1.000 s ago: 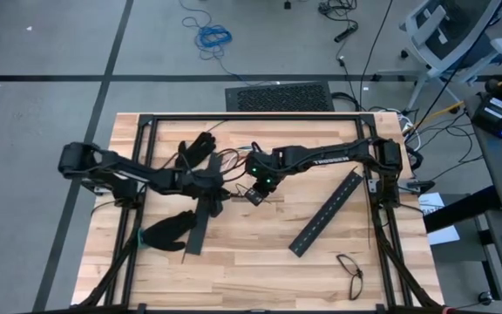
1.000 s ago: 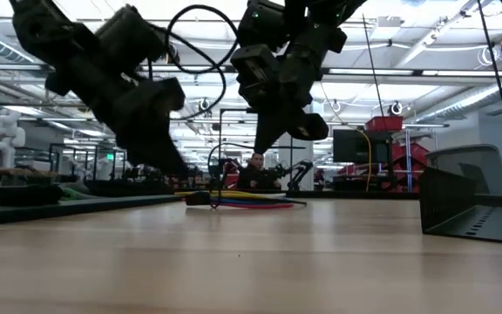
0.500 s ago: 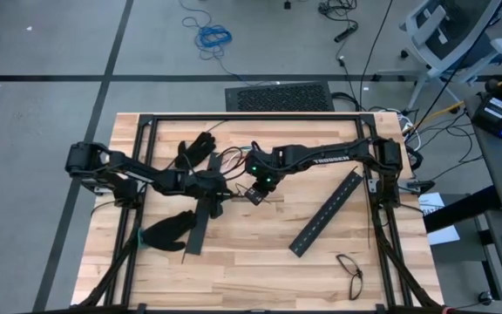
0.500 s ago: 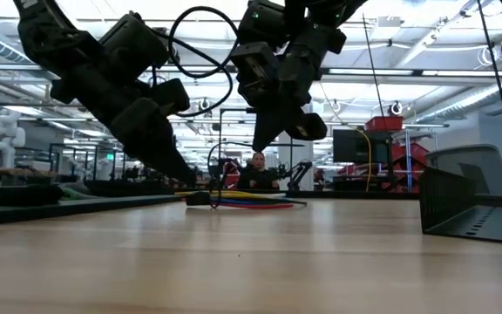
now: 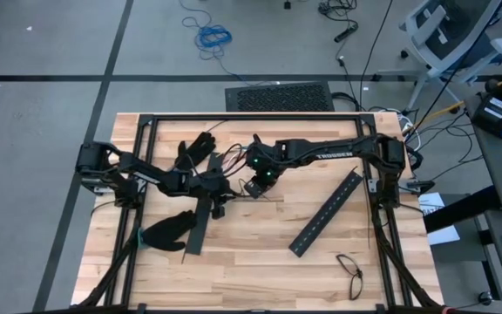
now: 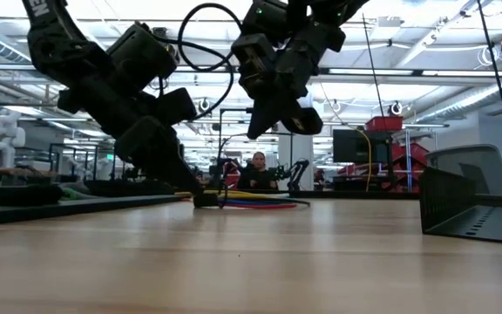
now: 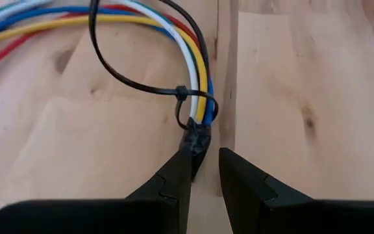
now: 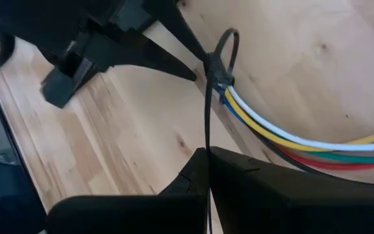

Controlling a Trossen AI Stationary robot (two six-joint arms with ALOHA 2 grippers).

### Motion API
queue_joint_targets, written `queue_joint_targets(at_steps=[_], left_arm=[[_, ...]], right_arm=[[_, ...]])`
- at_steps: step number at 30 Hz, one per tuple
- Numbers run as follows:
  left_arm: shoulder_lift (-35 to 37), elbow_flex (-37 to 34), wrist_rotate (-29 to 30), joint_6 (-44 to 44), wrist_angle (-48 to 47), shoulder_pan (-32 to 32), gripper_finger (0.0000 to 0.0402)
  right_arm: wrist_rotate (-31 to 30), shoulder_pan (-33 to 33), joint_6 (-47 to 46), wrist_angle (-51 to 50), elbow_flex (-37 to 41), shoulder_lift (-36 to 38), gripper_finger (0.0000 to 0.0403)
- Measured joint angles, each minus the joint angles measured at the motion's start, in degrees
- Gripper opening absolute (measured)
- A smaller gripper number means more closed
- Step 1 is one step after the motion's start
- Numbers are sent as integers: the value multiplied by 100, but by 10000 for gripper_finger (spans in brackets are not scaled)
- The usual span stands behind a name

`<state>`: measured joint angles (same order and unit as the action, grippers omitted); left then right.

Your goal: Ziptie cables

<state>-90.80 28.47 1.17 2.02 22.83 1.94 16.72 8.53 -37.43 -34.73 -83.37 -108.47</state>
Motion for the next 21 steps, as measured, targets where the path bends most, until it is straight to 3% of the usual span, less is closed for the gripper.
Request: queue_joint_targets(at_steps=[5,15,21], left_arm=[[13,0,0,-241,-23,0,93],[21,2,-63,-245,-34,-2,181],[-258,3,-38,-392,21,-2,192]], right_arm=[[0,7,-71,76,0,62,0],[1,7,-88,82,0,62,0],[18,7,-149,142,0,62,0]])
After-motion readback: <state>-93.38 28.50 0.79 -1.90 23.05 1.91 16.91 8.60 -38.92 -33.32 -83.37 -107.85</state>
